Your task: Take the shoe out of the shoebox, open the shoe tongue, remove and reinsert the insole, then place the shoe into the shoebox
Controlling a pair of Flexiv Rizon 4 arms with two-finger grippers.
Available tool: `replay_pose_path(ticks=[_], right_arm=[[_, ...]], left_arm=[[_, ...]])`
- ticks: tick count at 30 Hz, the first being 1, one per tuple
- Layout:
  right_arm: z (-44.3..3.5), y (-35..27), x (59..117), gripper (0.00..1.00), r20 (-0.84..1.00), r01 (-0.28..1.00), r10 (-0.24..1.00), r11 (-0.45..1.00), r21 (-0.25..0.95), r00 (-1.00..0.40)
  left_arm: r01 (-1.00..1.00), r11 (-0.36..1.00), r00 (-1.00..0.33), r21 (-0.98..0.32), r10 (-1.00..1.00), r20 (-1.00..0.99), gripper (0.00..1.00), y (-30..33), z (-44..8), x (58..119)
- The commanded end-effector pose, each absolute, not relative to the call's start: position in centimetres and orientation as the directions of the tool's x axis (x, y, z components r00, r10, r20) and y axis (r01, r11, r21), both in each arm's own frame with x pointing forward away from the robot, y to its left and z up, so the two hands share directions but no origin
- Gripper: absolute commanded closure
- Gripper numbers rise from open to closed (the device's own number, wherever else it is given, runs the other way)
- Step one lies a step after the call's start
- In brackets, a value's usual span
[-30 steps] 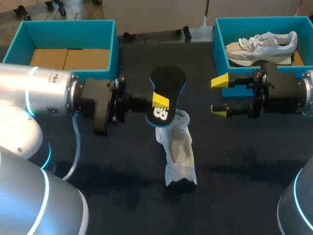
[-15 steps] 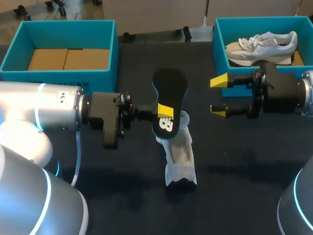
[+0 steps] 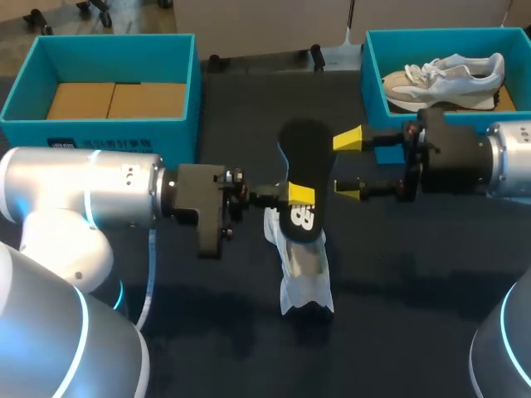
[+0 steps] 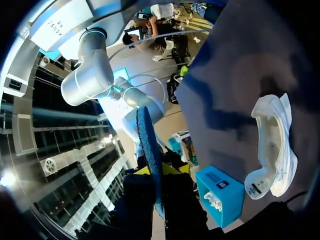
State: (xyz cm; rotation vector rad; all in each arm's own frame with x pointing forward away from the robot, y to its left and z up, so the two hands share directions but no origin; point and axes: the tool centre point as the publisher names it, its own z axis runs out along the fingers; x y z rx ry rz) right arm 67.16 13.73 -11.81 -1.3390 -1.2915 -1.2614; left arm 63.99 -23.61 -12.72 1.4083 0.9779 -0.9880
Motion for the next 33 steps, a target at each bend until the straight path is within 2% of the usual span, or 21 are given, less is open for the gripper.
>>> replay_pose_path(ticks=[1,3,4,11,22,25,26,27,33], right_arm=[[-12.2,14.5,68.0,0.33,0.992,0.995,0.117,-0.082,0.058,-0.048],[-12.2,14.5,68.1,0.49,0.992,0.995,0.116,-0.080,0.057,-0.047],[-12.2,14.5,68.2,0.52,0.992,0.995,0.116,-0.078,0.057,-0.048],[-12.0,14.6,68.8,0.55,0.992,0.995,0.116,-0.071,0.063,-0.055],[-12.2,14.8,68.9,0.68,0.992,0.997,0.113,-0.056,0.060,-0.053],[-12.2,14.8,68.8,0.79,0.992,0.997,0.113,-0.058,0.058,-0.051],[-12.2,14.8,68.8,0.93,0.992,0.997,0.113,-0.059,0.057,-0.050],[-12.2,14.8,68.8,1.00,0.992,0.997,0.114,-0.059,0.057,-0.050],[-12.2,14.8,68.8,1.00,0.992,0.997,0.117,-0.060,0.056,-0.048]], left_arm=[[0.943,-0.038,0.332,0.331,0.019,-0.943,1.00,-25.0,-13.2,63.9],[0.938,-0.032,0.345,0.344,0.022,-0.938,1.00,-25.1,-13.4,63.8],[0.935,-0.033,0.354,0.353,0.023,-0.935,1.00,-25.2,-13.5,63.7],[0.933,-0.038,0.358,0.357,0.023,-0.934,1.00,-25.7,-14.0,63.0],[0.935,-0.021,0.354,0.354,0.005,-0.935,1.00,-26.4,-13.8,62.8],[0.935,-0.019,0.355,0.355,0.001,-0.935,1.00,-26.4,-13.7,62.7],[0.935,-0.017,0.355,0.355,-0.002,-0.935,1.00,-26.4,-13.7,62.6],[0.937,-0.014,0.348,0.348,-0.005,-0.937,1.00,-26.5,-13.6,62.5],[0.948,-0.002,0.319,0.319,-0.006,-0.948,1.00,-26.4,-13.6,62.3]])
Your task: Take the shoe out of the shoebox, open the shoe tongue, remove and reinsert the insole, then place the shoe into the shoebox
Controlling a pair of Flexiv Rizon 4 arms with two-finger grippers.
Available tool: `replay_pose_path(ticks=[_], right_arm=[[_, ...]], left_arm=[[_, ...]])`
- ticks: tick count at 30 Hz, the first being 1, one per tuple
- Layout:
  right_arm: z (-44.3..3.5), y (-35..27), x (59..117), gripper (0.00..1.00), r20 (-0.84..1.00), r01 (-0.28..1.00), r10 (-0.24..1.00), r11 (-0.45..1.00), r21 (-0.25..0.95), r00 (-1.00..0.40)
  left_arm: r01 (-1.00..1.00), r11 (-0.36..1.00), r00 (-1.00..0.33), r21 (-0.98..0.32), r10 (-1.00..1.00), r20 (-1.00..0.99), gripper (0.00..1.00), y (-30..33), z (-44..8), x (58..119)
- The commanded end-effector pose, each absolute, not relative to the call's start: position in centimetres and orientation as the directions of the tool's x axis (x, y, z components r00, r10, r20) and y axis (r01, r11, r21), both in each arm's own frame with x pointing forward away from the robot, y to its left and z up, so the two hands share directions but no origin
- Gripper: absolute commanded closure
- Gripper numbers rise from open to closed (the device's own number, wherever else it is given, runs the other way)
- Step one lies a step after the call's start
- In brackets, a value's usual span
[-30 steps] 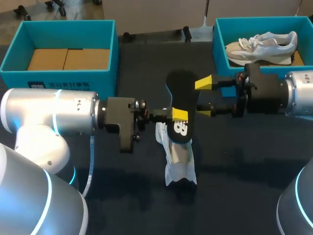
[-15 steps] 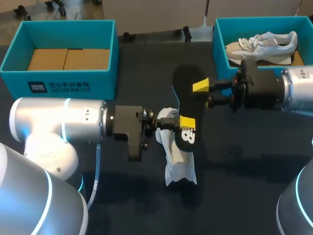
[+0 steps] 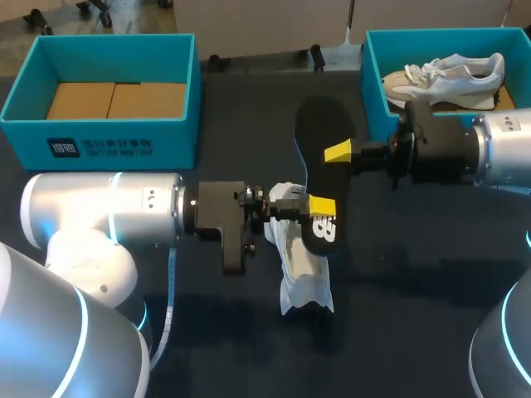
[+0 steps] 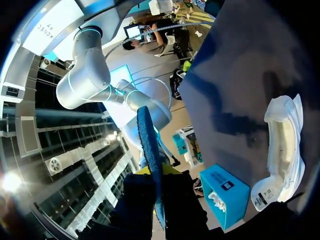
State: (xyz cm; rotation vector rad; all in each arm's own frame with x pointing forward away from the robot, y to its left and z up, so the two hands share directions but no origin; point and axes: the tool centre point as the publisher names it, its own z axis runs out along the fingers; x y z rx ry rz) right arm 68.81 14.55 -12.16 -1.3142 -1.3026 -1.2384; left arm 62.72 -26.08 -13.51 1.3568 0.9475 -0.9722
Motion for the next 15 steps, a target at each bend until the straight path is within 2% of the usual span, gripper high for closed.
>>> replay_pose_path(ticks=[1,9,15], right_arm=[[-12.2,14.8,68.9,1.00,0.992,0.997,0.117,-0.058,0.056,-0.049],[-13.1,14.1,68.8,1.00,0.993,0.997,0.116,-0.070,0.033,-0.025],[-13.4,13.9,68.5,1.00,0.993,0.997,0.115,-0.077,0.024,-0.015]], left_arm=[[0.952,0.004,0.305,0.305,-0.004,-0.952,0.00,-26.2,-13.6,62.1],[0.971,0.058,0.231,0.232,0.030,-0.973,0.00,-22.9,-13.9,63.4],[0.977,0.040,0.205,0.209,0.078,-0.976,0.00,-20.0,-14.4,64.5]])
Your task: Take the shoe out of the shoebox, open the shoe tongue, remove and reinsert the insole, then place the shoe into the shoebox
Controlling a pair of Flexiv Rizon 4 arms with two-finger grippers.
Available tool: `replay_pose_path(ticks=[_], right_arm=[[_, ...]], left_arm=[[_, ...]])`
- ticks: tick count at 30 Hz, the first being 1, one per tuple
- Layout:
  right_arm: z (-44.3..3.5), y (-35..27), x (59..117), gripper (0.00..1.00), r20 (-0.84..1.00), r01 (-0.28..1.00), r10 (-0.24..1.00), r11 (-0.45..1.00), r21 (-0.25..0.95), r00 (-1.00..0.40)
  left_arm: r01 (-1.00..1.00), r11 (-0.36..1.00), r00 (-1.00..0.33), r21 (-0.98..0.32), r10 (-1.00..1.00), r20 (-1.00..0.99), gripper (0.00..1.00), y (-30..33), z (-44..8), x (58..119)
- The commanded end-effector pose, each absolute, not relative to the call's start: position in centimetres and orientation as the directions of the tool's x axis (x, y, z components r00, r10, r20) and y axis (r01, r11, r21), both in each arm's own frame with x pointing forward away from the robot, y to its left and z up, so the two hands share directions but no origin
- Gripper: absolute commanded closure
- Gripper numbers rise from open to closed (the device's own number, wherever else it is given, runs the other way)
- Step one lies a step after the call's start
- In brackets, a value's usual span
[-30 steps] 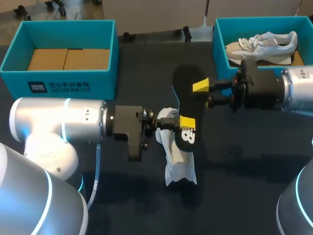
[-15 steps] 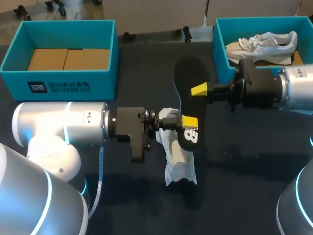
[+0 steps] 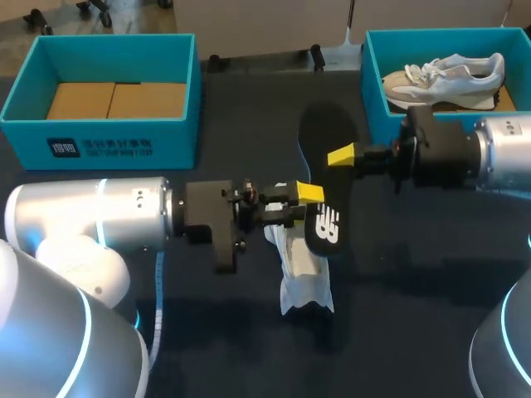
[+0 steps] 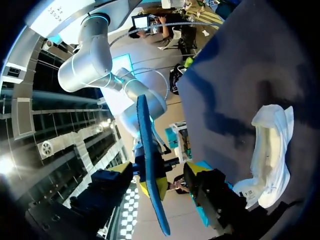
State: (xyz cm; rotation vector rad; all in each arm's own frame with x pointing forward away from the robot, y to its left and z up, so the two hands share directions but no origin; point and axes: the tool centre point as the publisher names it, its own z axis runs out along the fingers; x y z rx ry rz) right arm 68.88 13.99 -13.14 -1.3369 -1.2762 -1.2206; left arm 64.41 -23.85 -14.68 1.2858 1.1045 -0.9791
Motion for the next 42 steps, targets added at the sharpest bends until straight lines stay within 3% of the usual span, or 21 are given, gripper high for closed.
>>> replay_pose_path(ticks=[1,17,31,34,42], right_arm=[[-13.5,13.9,68.5,1.00,0.993,0.997,0.115,-0.078,0.023,-0.014],[-14.9,14.5,68.1,1.00,0.995,0.997,0.102,-0.076,0.000,0.008],[-15.5,14.9,68.1,1.00,0.994,0.997,0.107,-0.068,-0.021,0.028],[-15.5,14.9,68.0,1.00,0.993,0.998,0.116,-0.060,-0.025,0.031],[-15.8,15.2,68.0,1.00,0.992,0.998,0.125,-0.050,-0.026,0.032]], left_arm=[[0.977,0.037,0.206,0.210,0.091,-0.974,0.00,-19.6,-14.3,64.7],[0.985,0.056,0.124,0.166,0.444,-0.887,0.00,-17.3,-12.5,67.8],[0.984,0.073,0.114,0.164,0.452,-0.885,0.00,-17.5,-12.3,67.9],[0.993,0.074,0.044,0.090,0.481,-0.876,0.00,-18.3,-10.7,67.6],[0.994,0.071,0.018,0.080,0.625,-0.780,0.00,-19.4,-7.7,67.9]])
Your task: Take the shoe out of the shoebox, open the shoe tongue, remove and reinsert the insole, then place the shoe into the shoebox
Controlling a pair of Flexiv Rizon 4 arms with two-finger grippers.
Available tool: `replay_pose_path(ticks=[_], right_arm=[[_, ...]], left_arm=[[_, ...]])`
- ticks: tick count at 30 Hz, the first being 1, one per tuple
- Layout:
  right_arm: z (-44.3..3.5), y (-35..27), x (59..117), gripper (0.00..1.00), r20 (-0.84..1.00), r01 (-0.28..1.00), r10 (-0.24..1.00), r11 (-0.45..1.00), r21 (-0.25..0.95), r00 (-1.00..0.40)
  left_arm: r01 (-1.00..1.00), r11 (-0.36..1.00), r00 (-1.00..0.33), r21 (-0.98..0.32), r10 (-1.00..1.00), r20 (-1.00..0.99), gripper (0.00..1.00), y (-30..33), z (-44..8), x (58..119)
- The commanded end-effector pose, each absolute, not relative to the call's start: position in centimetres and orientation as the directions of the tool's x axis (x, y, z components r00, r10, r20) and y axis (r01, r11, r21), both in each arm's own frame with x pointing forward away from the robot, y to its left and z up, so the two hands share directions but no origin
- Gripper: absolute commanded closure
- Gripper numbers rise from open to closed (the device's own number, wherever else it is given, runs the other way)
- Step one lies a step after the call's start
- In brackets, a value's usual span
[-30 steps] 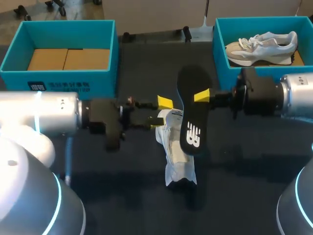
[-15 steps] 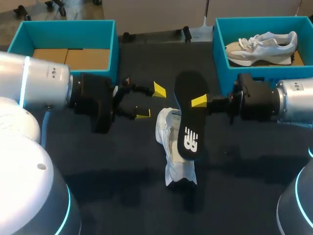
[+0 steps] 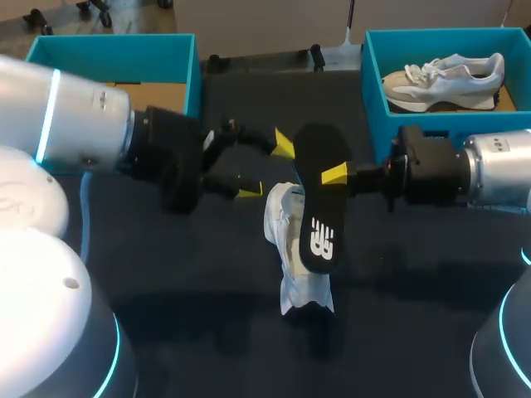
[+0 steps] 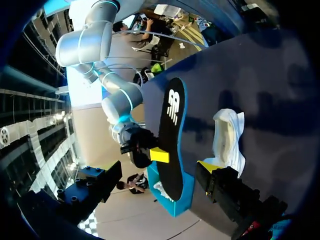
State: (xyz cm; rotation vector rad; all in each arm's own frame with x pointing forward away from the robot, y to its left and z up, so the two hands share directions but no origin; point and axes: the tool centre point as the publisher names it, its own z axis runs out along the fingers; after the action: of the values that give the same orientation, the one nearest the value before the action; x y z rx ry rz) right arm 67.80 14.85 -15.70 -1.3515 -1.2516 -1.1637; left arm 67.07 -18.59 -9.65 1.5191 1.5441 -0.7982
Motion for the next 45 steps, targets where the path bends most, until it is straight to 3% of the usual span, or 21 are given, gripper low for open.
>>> replay_pose_path(ticks=[1,4,7,21,22,27,36,45], right_arm=[[-15.8,15.3,68.0,1.00,0.992,0.999,0.126,-0.048,-0.026,0.032],[-15.8,15.4,68.0,1.00,0.990,0.999,0.134,-0.040,-0.027,0.033],[-15.9,15.5,68.0,1.00,0.990,0.999,0.140,-0.037,-0.028,0.033],[-15.9,15.9,68.2,1.00,0.989,0.999,0.146,-0.030,-0.034,0.038],[-15.9,15.9,68.2,1.00,0.989,0.999,0.146,-0.029,-0.034,0.038],[-16.2,16.1,68.2,1.00,0.989,0.999,0.145,-0.027,-0.037,0.040],[-16.3,16.3,68.2,1.00,0.987,0.999,0.153,-0.022,-0.043,0.046],[-16.6,16.5,68.5,1.00,0.988,0.999,0.148,-0.017,-0.039,0.041]], left_arm=[[0.995,0.067,0.014,0.077,0.654,-0.756,0.00,-19.4,-7.7,68.0],[0.996,0.071,-0.014,0.049,0.696,-0.718,0.00,-19.4,-7.8,68.3],[0.992,0.066,0.024,0.109,0.746,-0.666,0.00,-19.6,-7.6,68.6],[0.992,0.066,0.024,0.109,0.746,-0.666,0.00,-19.6,-7.6,68.6],[0.995,0.079,-0.017,0.063,0.742,-0.670,0.00,-19.8,-7.3,68.6],[0.997,0.056,-0.030,0.055,0.919,-0.392,0.00,-21.1,-7.3,68.8],[0.997,0.075,-0.079,-0.025,0.960,-0.268,0.00,-21.4,-7.7,69.1],[1.000,0.001,-0.006,-0.029,0.988,-0.152,0.00,-22.3,-7.8,69.1]])
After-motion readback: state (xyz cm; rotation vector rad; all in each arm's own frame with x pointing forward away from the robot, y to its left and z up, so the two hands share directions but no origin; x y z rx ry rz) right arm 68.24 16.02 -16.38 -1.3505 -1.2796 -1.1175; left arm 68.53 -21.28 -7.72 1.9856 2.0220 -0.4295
